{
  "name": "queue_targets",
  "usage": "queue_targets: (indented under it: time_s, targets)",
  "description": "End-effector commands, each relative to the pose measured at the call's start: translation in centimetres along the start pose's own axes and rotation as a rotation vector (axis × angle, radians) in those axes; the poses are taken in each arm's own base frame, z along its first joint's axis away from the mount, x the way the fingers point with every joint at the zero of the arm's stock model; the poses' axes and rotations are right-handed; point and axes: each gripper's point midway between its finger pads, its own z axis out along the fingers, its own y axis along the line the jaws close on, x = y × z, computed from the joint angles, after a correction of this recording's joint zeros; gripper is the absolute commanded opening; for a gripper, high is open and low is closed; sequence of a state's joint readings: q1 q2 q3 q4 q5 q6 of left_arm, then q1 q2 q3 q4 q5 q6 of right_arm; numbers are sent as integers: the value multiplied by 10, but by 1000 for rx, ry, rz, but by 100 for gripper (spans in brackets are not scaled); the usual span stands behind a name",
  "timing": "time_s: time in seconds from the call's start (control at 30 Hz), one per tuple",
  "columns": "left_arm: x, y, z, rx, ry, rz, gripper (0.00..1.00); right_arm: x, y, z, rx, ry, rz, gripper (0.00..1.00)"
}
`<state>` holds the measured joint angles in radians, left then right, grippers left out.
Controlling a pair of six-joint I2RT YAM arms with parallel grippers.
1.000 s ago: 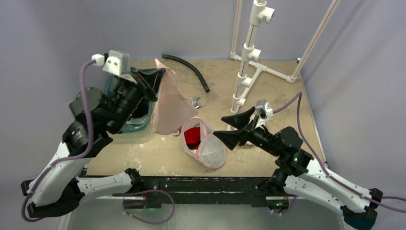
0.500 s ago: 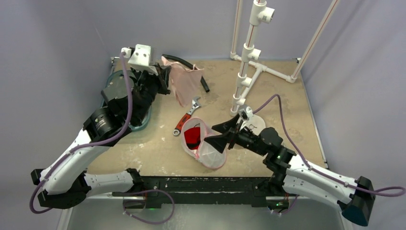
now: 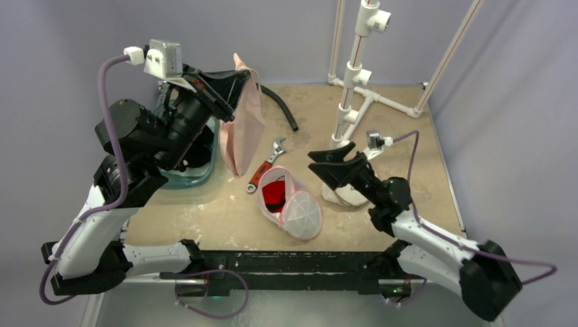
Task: Unzip the laundry bag and remove the bra
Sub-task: Place the bra in the bin.
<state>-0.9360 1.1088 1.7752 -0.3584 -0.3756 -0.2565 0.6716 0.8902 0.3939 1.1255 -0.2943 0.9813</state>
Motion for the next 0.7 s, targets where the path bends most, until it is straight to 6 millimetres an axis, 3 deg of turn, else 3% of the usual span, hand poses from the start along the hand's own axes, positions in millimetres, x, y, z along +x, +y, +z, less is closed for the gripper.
queue_targets:
  time_s: [0.0,0.07,0.17,0.37,0.67]
  targets:
    - [-24,-25,0,116,-55,-69,0,-1,39,-15,-308,9,252,98]
    - [-25,-28,1,131,-56,-71,0,-5,61,-22,-456,10,265,98]
    - [-24,-32,1,151,-52,-63,0,-6,64,-15,-478,26,222,98]
    - [-21,-34,2,156,-59,-109,0,-12,44,13,-292,31,7,98]
    - [-14,-49,4,224,-54,-208,0,-29,37,26,-206,-14,-96,95]
